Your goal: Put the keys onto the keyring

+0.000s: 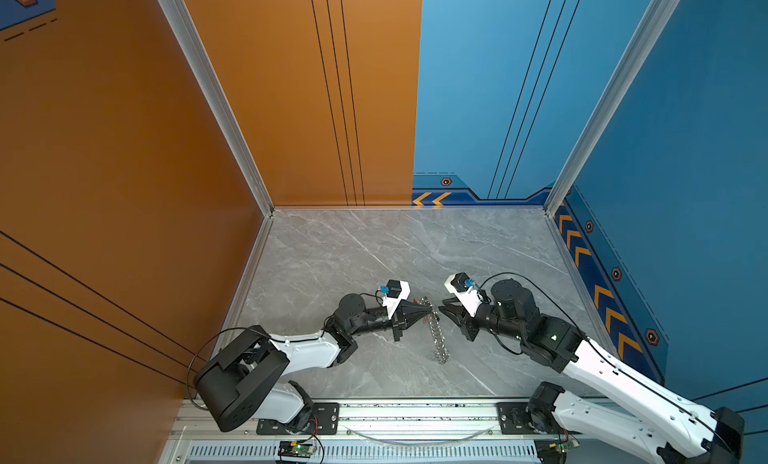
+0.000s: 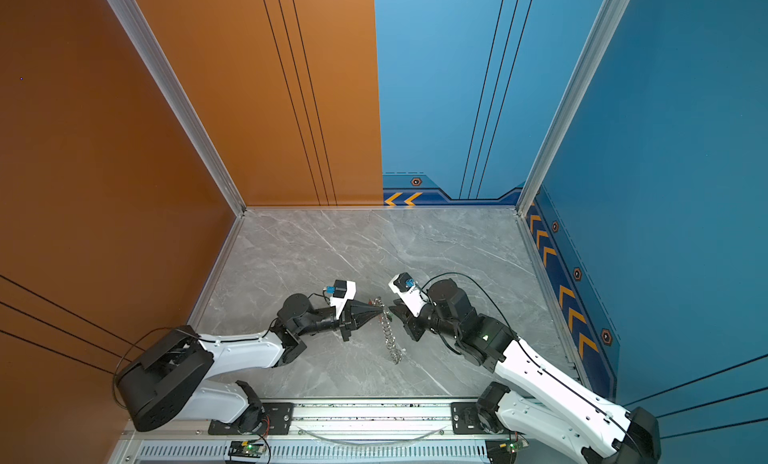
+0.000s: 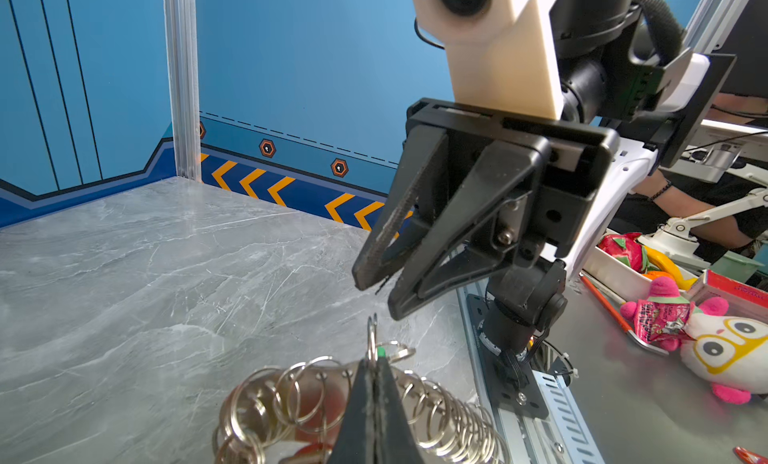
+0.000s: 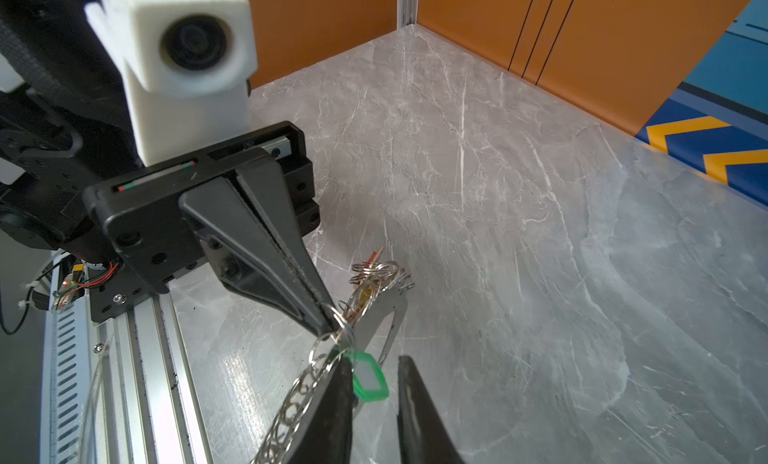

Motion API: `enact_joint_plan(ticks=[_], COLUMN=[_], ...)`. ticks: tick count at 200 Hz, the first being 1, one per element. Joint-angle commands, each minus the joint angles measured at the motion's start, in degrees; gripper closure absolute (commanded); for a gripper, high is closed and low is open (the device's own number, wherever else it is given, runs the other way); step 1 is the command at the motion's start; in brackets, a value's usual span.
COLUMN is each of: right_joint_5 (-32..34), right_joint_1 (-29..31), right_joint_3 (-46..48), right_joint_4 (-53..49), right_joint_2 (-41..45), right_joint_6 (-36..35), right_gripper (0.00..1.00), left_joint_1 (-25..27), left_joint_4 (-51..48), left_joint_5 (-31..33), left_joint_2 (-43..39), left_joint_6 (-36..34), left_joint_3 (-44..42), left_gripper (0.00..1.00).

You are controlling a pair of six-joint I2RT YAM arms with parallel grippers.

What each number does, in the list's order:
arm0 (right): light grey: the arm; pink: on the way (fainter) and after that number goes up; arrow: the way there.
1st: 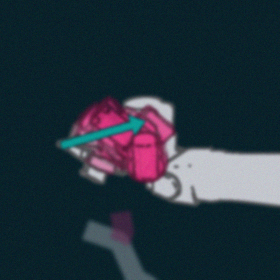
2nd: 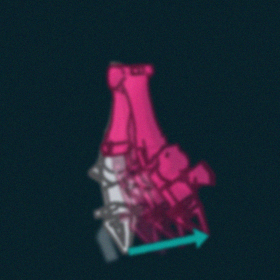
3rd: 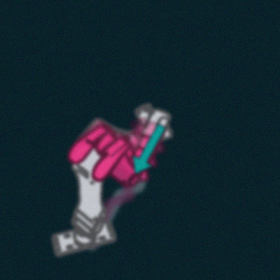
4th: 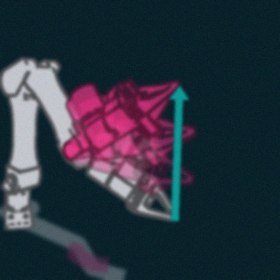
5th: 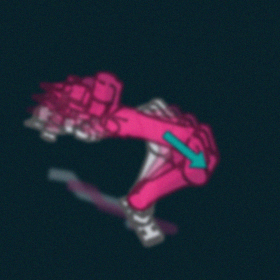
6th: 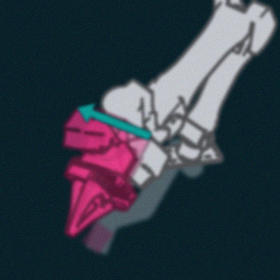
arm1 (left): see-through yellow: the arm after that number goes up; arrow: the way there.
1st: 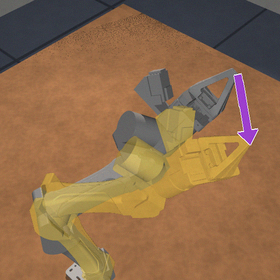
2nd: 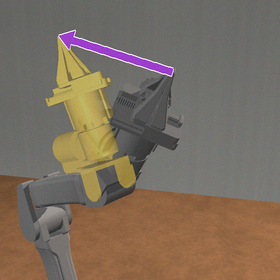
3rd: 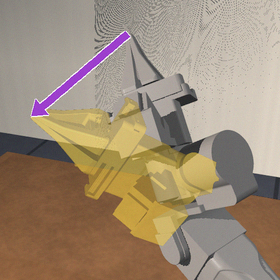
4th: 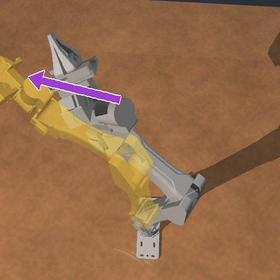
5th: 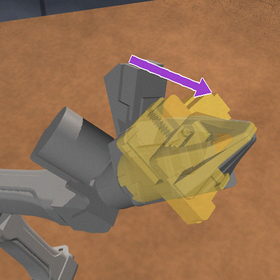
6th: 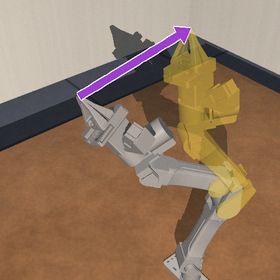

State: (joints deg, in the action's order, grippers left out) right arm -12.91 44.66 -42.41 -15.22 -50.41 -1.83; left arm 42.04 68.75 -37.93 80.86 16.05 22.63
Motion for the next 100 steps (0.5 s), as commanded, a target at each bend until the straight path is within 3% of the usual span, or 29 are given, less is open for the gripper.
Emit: enact_joint_plan(ticks=[1,49,100], right_joint_5=[-1.82,-1.99,-6.51], right_joint_1=[-0.43,-0.92,-0.48], right_joint_3=[1.21,1.7,1.52], right_joint_4=[3.18,4.19,5.17], right_joint_2=[-0.12,-1.47,-1.64], right_joint_6=[1.12,0.95,1.58], right_gripper=[0.81,0.84,0.84], left_joint_1=[-0.23,-0.13,-0.12], left_joint_4=[7.39,5.85,5.81], left_joint_5=[-0.06,-1.92,-1.1], left_joint_2=[0.0,0.43,0.65], left_joint_6=[2.09,2.05,1.79], left_joint_3=[0.49,1.81,1.62], left_gripper=[1.0,1.0,1.0])
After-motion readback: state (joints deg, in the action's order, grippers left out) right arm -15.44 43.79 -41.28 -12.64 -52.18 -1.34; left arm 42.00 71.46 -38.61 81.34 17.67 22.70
